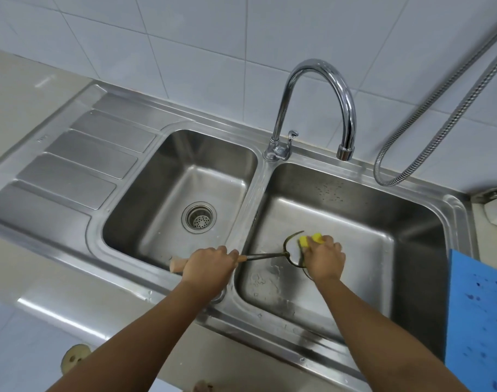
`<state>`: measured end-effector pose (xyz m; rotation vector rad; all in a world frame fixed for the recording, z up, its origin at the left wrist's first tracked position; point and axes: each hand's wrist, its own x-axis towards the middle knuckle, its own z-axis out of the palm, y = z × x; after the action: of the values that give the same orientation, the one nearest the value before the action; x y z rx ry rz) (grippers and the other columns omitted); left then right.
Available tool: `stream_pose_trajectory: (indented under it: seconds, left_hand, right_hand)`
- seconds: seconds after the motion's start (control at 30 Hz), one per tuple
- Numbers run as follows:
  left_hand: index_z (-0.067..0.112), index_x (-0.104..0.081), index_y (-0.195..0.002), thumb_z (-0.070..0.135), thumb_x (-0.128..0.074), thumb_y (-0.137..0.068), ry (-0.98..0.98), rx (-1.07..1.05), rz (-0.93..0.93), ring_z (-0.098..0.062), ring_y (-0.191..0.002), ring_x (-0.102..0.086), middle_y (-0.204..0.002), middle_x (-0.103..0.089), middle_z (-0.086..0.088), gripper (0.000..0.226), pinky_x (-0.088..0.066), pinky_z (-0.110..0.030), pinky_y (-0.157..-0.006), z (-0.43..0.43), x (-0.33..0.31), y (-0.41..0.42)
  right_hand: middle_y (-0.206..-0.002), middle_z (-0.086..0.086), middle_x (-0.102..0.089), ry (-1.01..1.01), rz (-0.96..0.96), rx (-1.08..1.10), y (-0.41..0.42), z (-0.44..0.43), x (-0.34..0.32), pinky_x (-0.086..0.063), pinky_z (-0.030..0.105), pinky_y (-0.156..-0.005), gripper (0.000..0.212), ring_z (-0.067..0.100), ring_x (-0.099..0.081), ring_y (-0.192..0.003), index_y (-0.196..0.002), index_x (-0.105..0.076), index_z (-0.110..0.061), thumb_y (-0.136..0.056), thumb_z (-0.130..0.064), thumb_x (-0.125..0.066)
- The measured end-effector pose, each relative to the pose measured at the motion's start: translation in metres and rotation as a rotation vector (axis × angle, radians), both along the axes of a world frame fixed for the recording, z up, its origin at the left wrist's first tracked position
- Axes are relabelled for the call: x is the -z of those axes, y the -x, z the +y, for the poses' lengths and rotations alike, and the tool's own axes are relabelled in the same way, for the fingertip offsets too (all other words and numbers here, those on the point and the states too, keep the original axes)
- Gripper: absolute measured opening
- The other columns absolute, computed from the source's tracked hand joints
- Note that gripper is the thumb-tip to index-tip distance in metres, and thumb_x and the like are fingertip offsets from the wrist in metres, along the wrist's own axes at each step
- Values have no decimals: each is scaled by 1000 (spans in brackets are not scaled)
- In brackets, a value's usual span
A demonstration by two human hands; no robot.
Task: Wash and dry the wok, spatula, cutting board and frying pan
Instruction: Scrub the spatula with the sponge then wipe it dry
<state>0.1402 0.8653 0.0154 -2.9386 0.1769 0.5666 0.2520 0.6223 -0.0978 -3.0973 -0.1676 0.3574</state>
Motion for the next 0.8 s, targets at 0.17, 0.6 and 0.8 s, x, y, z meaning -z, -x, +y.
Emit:
stream_pose_trajectory:
  seconds: [0.17, 0.6, 0.8]
  left_hand:
    - [16, -43, -130, 15, -46, -97, 21, -13, 8, -26, -94, -62, -111, -58, -6, 33, -41, -34, -67, -2, -5, 1]
    - [18, -44, -130, 23, -42, -102, 56, -39, -31, -24, -91, -63, -108, -59, -4, 29, -46, -33, -70, -1, 4, 5]
    - [17, -42, -131, 24, -42, -102, 85, -60, -26, -24, -92, -63, -111, -59, -5, 30, -46, -33, -71, -3, 1, 8]
  right_hand:
    - [-118, 2, -59, -56, -84, -79, 29, -16, 5, -41, 37, -83, 18, 28, -54, -102, -106, -69, -36, -89, -37, -62]
    - [-130, 2, -52, -37, -52, 126, 45, 6, 6, -33, 38, -95, 27, 27, -45, -116, -117, -65, -35, -95, -37, -50]
    - [-132, 0, -52, -130, -66, 239, 40, 0, 7, -35, 38, -94, 25, 25, -46, -116, -115, -68, -39, -94, -42, -53]
